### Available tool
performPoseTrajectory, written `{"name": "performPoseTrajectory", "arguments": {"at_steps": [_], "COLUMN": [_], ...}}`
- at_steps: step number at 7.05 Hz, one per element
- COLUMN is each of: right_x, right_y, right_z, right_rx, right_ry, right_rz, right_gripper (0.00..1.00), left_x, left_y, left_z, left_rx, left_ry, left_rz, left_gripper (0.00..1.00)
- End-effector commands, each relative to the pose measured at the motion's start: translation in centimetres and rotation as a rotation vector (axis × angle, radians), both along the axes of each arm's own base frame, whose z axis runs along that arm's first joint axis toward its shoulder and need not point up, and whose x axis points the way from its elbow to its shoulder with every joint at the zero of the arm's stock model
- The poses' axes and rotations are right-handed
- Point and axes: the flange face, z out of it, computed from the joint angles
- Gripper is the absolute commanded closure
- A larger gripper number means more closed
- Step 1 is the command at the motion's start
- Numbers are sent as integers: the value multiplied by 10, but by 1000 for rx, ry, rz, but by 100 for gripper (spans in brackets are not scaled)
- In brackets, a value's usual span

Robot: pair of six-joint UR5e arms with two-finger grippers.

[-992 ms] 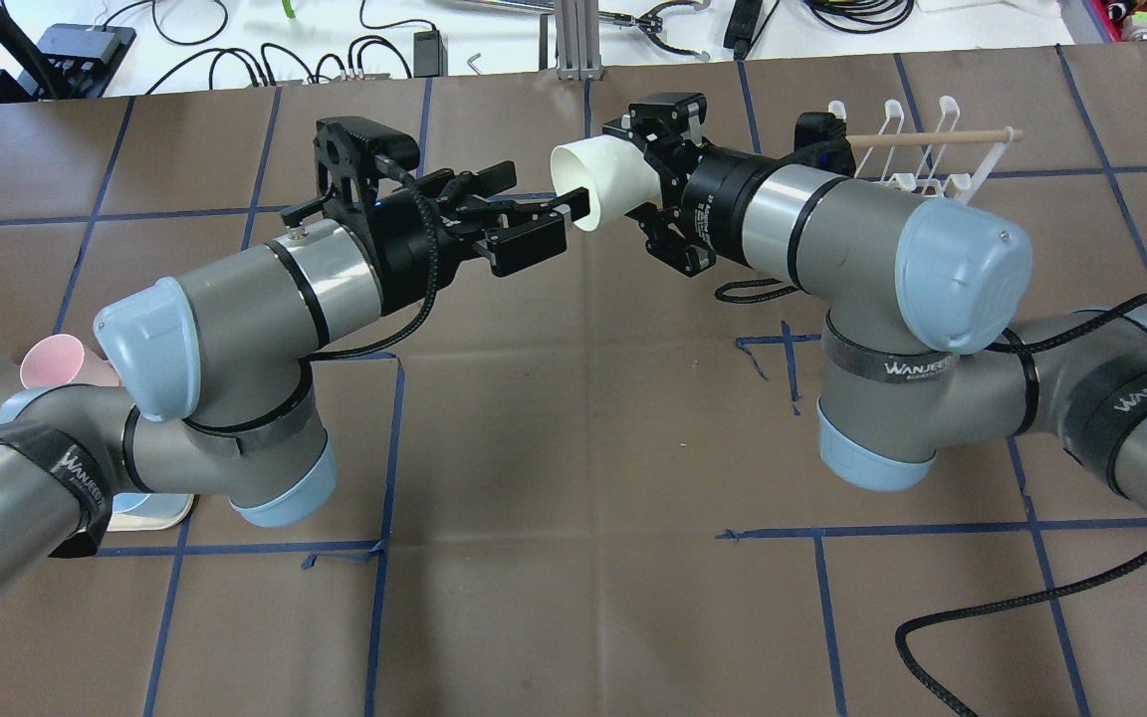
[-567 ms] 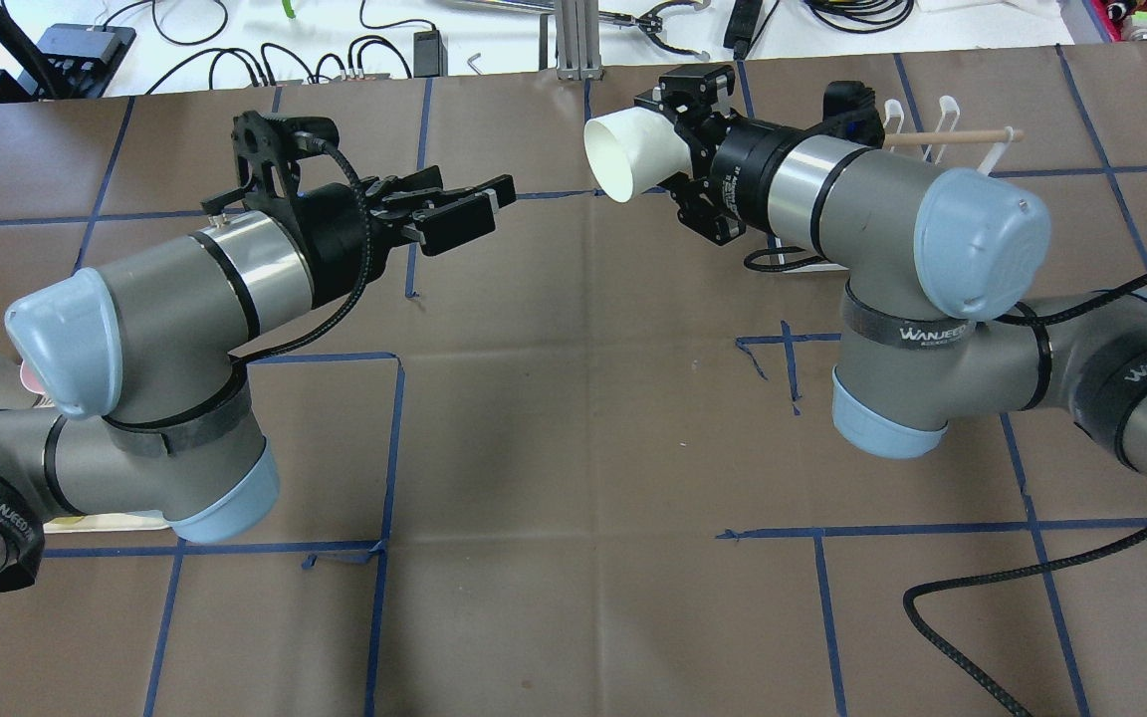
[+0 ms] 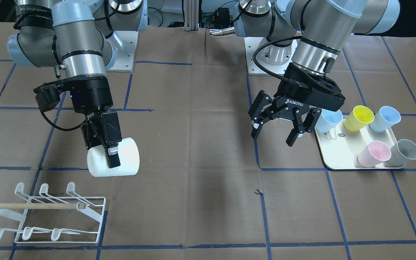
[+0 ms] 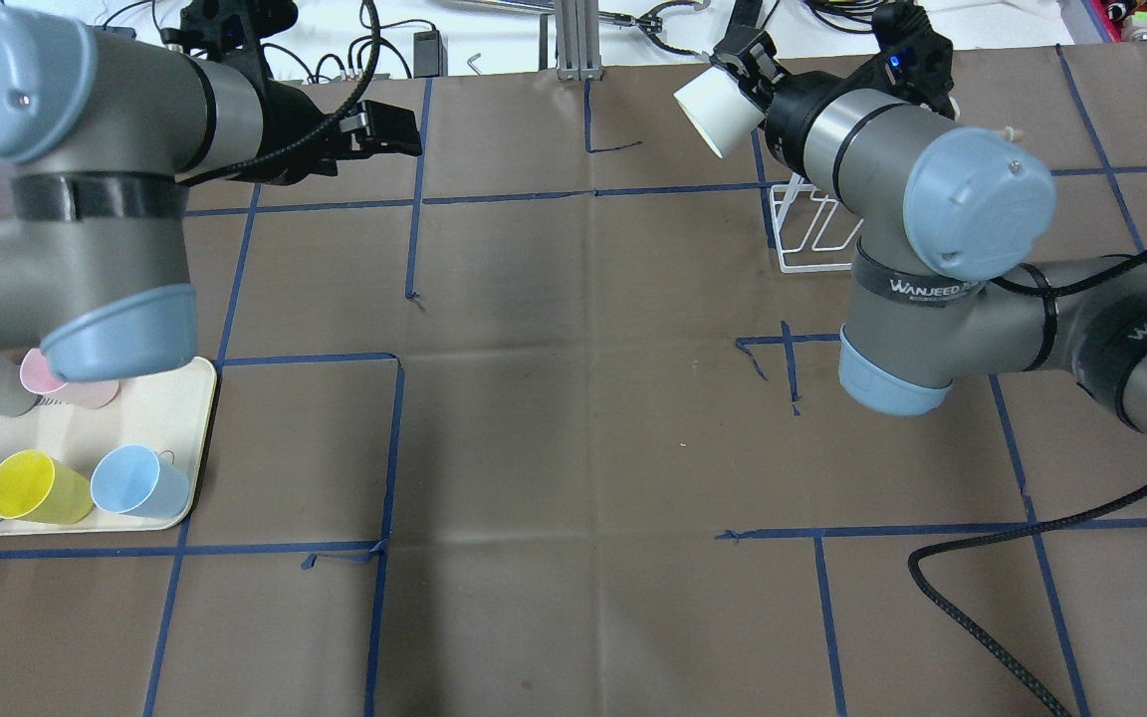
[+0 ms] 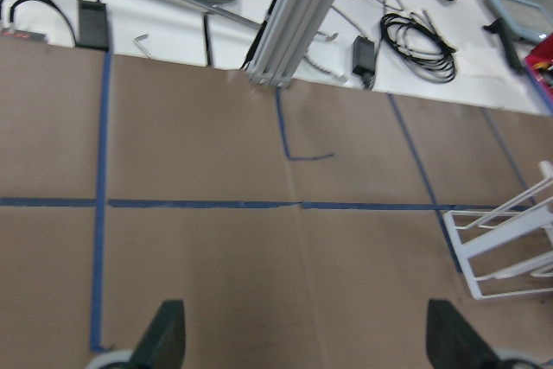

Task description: Transfer IKEA cup to right arm and place on rack

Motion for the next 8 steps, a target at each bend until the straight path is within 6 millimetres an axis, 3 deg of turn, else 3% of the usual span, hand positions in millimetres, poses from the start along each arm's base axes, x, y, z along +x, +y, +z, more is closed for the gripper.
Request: {"name": "performPoseTrajectory", "arguments": {"at_steps": [1,2,3,5,6,8], "right_x": [-18,-34,-57,-84,-86,-88], "right_y": [-30,-38,-50,-74,-89,-117], "right_z": [-3,-13,-24,-49,-63,-72], "right_rx": [-112,-168,-208,-283,-296,-313], "right_ry": [327,442,562,745,777,778], "right_rz": [35,48,59,85,90,87], "right_gripper": [91,91,91,90,90,90], "left_x": [13,19,17,17,17,29], "left_y": [3,12,19,29,34,39], "left_z": [26,30,33,32,34,36], "left_rx": [287,397,425,430,426,416], "left_ry": [-138,-205,-209,-211,-212,-241], "left_rz": [43,46,42,41,41,-20], "left_gripper": [3,3,2,1,0,0]}}
